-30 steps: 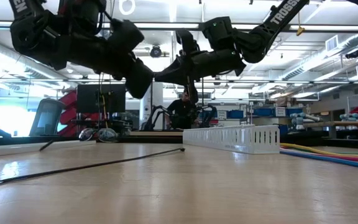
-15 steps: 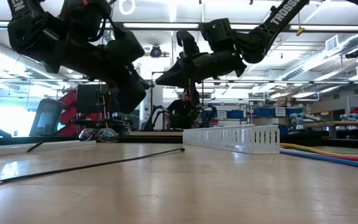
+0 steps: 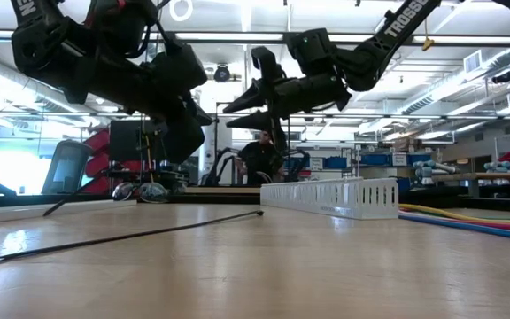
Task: Ziptie cables
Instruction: Prepare the black zip tie
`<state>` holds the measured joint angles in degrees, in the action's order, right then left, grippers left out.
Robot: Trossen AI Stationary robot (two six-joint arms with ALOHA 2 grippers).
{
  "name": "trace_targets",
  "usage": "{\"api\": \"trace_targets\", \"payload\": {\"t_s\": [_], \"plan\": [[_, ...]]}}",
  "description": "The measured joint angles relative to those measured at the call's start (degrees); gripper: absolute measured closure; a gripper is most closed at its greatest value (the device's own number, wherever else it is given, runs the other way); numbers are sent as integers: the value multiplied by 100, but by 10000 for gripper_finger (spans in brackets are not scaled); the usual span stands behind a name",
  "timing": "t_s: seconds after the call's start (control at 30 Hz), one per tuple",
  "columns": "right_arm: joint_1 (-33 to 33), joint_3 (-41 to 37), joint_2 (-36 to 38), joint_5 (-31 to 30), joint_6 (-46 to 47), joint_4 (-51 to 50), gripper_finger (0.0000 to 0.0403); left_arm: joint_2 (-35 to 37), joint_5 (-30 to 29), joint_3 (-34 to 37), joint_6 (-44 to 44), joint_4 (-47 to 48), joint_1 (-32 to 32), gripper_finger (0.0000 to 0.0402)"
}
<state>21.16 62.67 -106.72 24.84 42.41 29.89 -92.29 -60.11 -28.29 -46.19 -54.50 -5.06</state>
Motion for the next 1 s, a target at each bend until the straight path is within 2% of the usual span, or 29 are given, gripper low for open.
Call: {"api": "trace_targets", "payload": {"t_s": [0.23,0.5,0.7,0.8,0.93,1.0], "plan": [[36,0,0,11,282,-1,282,0,231,-21,-23,-3,0,398],[33,0,0,72,308,4,291,0,233,-312,-479,45,13,399],[35,0,0,82,293,9,293,0,227,-337,-476,85,15,399],[33,0,0,77,175,36,315,0,226,-337,-468,103,15,399],[28,0,0,90,-48,163,376,-2,209,-339,-464,99,17,399],[27,0,0,72,-175,183,394,0,219,-339,-462,105,15,399]]}}
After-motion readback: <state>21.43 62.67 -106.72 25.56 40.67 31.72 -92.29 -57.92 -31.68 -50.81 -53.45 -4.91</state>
